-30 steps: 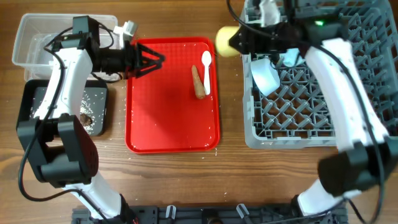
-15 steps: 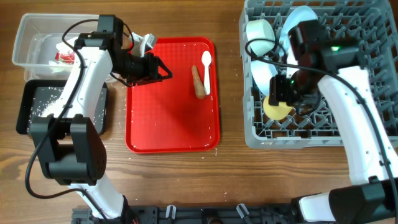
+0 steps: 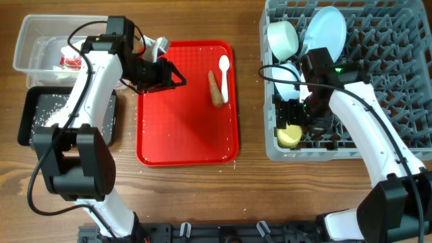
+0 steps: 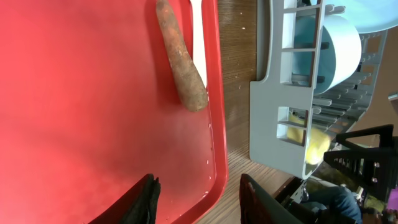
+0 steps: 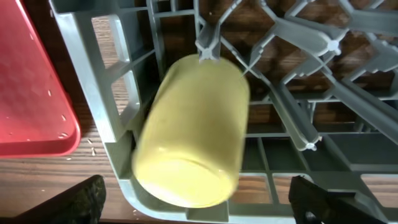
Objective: Sort waste into correct bins and load items into the dishwasher rack
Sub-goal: 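Grasp the brown scrap on the red tray with the left gripper, then carry the brown scrap left and drop it on the black tray, then grasp the white spoon on the red tray with the right gripper, then carry the white spoon right and lay it in the dish rack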
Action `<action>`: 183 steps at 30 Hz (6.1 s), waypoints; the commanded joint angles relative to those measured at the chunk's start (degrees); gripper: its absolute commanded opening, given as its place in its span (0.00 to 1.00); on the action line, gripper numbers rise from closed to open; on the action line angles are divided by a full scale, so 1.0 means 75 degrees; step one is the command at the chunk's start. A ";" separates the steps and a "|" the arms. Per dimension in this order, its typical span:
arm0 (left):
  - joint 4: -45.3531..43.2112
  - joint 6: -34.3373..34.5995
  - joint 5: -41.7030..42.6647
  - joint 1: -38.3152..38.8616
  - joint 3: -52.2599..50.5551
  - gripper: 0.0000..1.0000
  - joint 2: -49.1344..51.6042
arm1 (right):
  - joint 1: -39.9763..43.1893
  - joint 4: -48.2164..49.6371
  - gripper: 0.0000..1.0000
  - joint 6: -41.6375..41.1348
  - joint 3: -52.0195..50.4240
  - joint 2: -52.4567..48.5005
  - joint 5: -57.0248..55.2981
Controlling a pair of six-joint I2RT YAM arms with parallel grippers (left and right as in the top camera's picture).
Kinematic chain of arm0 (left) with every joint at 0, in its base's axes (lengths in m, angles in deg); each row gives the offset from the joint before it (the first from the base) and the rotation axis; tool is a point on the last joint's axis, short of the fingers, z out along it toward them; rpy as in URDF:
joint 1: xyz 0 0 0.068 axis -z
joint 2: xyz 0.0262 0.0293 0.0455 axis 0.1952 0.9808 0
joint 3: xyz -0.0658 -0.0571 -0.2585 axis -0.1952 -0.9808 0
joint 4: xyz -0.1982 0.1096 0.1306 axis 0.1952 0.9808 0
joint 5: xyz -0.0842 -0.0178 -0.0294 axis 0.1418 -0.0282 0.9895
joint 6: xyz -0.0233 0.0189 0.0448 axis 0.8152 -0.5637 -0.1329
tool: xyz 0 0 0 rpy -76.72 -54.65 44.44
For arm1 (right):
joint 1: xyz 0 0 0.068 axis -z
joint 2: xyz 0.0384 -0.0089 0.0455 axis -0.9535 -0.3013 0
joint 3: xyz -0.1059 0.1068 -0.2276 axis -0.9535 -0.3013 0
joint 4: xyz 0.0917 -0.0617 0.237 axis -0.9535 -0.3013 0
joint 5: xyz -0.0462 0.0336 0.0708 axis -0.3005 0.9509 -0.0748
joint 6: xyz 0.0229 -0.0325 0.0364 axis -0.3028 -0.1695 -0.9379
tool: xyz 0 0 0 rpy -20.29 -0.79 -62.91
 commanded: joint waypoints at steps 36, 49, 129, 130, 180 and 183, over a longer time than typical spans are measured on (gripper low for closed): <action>-0.3459 0.2538 -0.5292 0.3153 0.0023 0.63 0.1926 | -0.0041 0.0688 0.98 0.0408 0.3678 -0.0058 0.0761; -0.3416 0.2602 -0.5292 0.3206 0.0023 0.05 0.2343 | -0.0055 0.0702 0.98 0.0385 0.3678 -0.0061 0.0854; -0.1696 0.3392 -0.6033 -0.2795 -0.2192 1.00 -0.2943 | -0.2588 0.5330 0.04 -0.1996 0.3660 -0.5727 -0.0953; -0.1696 0.3392 -0.6033 -0.2795 -0.2192 1.00 -0.2943 | -0.2585 0.5377 0.04 -0.2154 0.3660 -0.5896 -0.0965; -0.1696 0.3392 -0.6033 -0.2795 -0.2192 1.00 -0.2943 | 0.0702 0.0574 0.04 -0.7417 0.2226 -0.0405 -0.3724; -0.1696 0.3392 -0.6033 -0.2795 -0.2192 1.00 -0.2943 | 0.0702 0.0938 0.04 -0.8186 0.1174 -0.0417 -0.3547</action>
